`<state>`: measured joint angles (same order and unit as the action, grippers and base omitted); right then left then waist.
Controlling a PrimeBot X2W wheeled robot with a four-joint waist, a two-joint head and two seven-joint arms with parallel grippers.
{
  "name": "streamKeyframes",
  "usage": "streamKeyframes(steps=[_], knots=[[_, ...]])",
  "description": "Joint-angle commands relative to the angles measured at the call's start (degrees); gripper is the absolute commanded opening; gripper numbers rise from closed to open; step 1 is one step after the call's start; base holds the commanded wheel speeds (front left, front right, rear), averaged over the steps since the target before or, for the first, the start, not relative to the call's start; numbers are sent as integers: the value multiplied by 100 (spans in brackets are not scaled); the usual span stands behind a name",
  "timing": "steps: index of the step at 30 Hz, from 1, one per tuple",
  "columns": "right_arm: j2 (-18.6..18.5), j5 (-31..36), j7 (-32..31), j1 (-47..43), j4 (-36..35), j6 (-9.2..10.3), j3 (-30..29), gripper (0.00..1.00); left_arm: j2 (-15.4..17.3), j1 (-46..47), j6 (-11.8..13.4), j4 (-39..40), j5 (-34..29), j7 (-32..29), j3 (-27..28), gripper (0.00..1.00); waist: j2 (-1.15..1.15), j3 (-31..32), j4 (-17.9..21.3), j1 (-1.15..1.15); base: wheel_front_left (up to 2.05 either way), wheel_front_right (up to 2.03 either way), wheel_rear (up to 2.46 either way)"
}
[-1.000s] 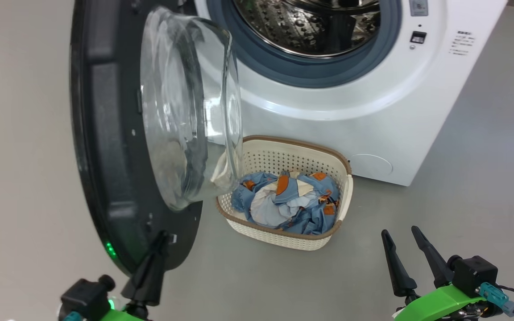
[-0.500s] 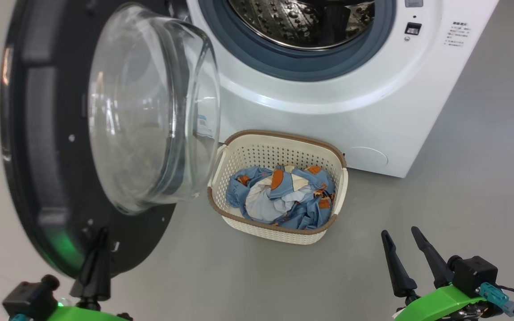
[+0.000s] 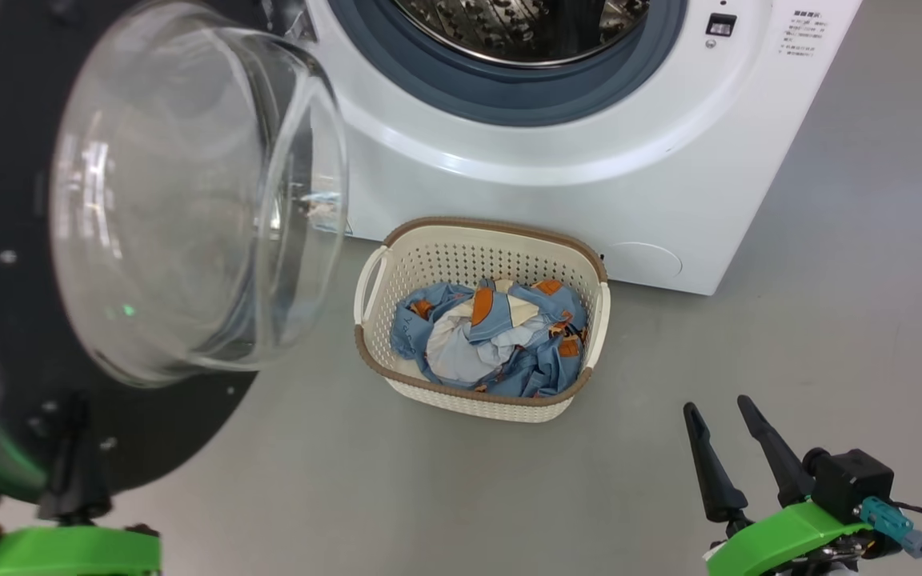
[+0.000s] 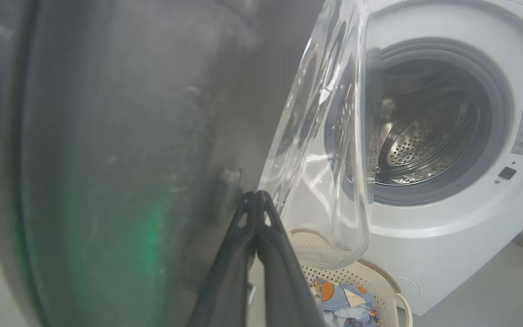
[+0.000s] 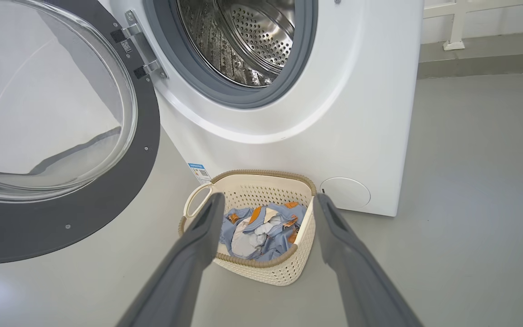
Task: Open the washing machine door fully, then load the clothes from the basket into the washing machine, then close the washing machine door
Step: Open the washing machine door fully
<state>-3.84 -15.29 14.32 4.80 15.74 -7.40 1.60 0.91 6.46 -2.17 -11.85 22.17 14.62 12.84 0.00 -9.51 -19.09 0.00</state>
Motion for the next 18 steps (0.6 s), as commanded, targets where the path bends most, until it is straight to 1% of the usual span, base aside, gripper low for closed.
streamKeyframes(steps=[1, 3, 4, 7, 15, 16, 18], knots=[[-12, -64, 68, 166, -117, -9, 182, 100, 197, 251, 105, 54, 55, 38, 423, 0, 0, -34, 19, 0, 0, 0, 0], [-11, -63, 68, 184, -118, -9, 185, 100, 197, 352, 103, -28, 44, 38, 638, 0, 0, -66, 36, 0, 0, 0, 0], [-10, -61, 68, 202, -117, -9, 183, 100, 197, 447, 117, -97, 71, 38, 833, 0, 0, -98, 55, 0, 0, 0, 0], [-19, -64, 68, 230, -107, -9, 180, 100, 197, 590, 99, -195, 51, 38, 1101, 0, 0, -142, 89, 0, 0, 0, 0], [-32, -70, 68, 275, -78, -9, 187, 100, 220, 1118, -94, -590, -151, 38, 1881, 0, 0, -240, 168, 0, 0, 0, 0], [-32, -70, 68, 275, -78, -9, 187, 100, 220, 1118, -94, -590, -151, 38, 1881, 0, 0, -240, 168, 0, 0, 0, 0], [-37, -68, 68, 297, -75, -9, 199, 100, 283, 1274, -140, -715, -204, 38, 2054, 0, 0, -274, 196, 0, 0, 0, 0]])
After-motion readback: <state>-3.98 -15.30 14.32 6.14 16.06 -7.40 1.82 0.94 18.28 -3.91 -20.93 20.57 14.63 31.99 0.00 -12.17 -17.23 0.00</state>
